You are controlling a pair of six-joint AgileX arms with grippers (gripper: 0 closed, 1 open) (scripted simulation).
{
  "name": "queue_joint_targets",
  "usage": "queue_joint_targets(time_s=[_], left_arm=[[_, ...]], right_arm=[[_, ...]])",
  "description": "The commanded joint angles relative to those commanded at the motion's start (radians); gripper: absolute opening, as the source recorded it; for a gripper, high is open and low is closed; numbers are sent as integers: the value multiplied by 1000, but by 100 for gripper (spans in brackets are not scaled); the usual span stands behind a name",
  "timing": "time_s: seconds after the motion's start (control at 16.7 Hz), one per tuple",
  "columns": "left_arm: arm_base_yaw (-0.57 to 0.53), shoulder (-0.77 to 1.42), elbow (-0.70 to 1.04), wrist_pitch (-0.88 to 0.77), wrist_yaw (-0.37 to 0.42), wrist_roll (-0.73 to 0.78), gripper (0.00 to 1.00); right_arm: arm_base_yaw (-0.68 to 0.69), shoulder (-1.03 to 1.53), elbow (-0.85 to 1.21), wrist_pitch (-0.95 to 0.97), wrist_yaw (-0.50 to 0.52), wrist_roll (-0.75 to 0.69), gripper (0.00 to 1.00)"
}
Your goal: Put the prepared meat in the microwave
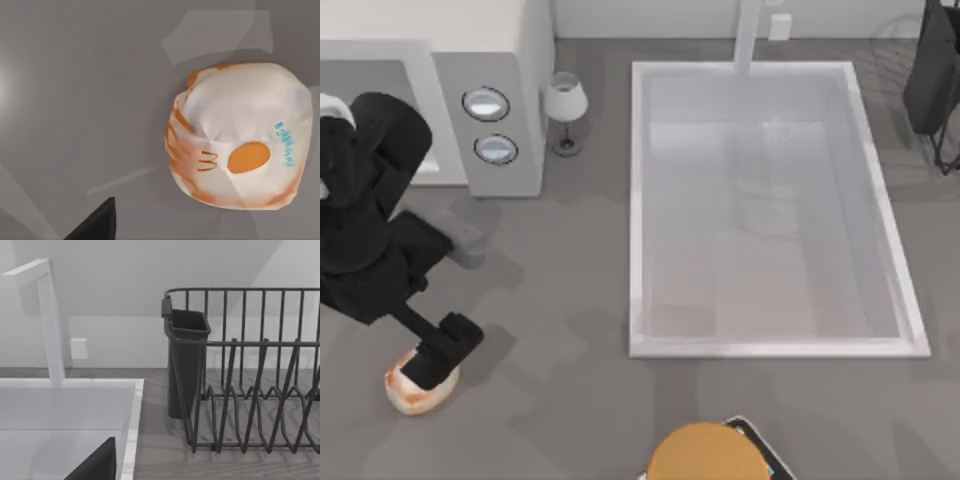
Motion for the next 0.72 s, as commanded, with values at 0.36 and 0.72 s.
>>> queue_joint_targets(time_s=[0.36,0.72], left_arm=[[2,56,-63,118,0,3,100],[3,170,-168,339,0,5,100]], right_arm=[[0,0,0,0,0,0,100],[0,0,0,0,0,0,100]])
